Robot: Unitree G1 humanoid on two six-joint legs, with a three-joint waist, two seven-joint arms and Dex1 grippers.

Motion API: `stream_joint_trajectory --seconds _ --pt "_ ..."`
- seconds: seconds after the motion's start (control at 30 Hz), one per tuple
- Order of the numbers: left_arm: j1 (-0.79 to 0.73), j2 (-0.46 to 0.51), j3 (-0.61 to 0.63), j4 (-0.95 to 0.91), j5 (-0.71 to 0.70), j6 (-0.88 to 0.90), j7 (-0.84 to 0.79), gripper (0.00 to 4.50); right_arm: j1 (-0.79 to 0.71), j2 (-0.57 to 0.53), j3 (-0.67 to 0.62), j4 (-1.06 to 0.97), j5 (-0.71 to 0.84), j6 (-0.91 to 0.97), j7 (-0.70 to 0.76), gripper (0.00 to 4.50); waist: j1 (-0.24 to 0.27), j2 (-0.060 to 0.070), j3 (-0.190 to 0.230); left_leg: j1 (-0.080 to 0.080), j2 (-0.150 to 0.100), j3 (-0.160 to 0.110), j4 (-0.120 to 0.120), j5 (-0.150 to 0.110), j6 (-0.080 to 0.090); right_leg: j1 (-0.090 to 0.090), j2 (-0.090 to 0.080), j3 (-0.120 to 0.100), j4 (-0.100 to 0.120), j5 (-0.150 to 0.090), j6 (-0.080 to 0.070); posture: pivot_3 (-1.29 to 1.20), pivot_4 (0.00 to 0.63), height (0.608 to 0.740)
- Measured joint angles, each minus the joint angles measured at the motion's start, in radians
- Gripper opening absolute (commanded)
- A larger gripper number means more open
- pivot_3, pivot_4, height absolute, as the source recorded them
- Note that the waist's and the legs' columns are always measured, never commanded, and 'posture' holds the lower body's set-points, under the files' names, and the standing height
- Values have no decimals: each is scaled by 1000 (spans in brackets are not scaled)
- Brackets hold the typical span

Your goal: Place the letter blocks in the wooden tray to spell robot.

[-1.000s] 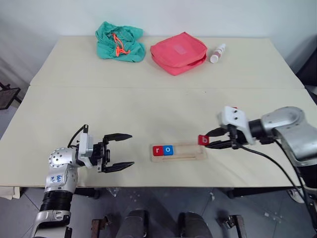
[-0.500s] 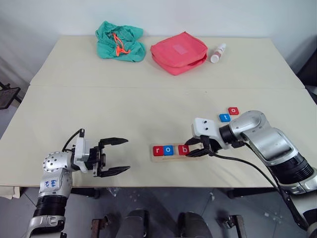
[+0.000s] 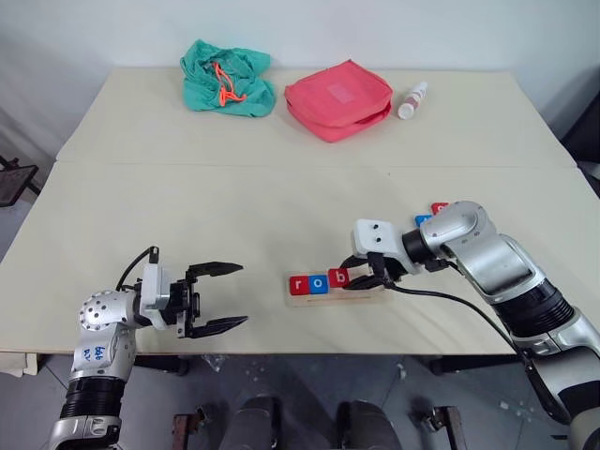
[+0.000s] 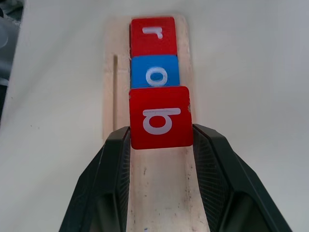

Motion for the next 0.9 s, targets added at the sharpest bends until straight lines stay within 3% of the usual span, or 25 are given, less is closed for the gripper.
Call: stream_joint_trajectory --seconds 0.2,0.5,0.6,0.9 --pt "0 0 0 -1 0 0 8 4500 1 3 0 0 -8 -4 5 4478 0 0 0 0 0 0 0 0 0 0 0 0 0 0 0 0 150 740" --pt "-10 -3 -3 2 0 -1 13 4500 69 -29 -69 -124 87 84 7 4478 4 0 0 0 0 0 0 0 0 0 0 0 0 0 0 0 150 740" --pt "-17 -6 -5 6 0 -2 13 4500 124 -56 -168 -143 129 89 -15 4478 4 0 0 0 0 0 0 0 0 0 0 0 0 0 0 0 150 740" --pt "-33 -7 -11 26 1 -9 4 4500 355 -95 -533 -145 172 120 -259 4478 5 0 0 0 0 1 -1 0 0 0 0 0 0 0 0 0 150 740"
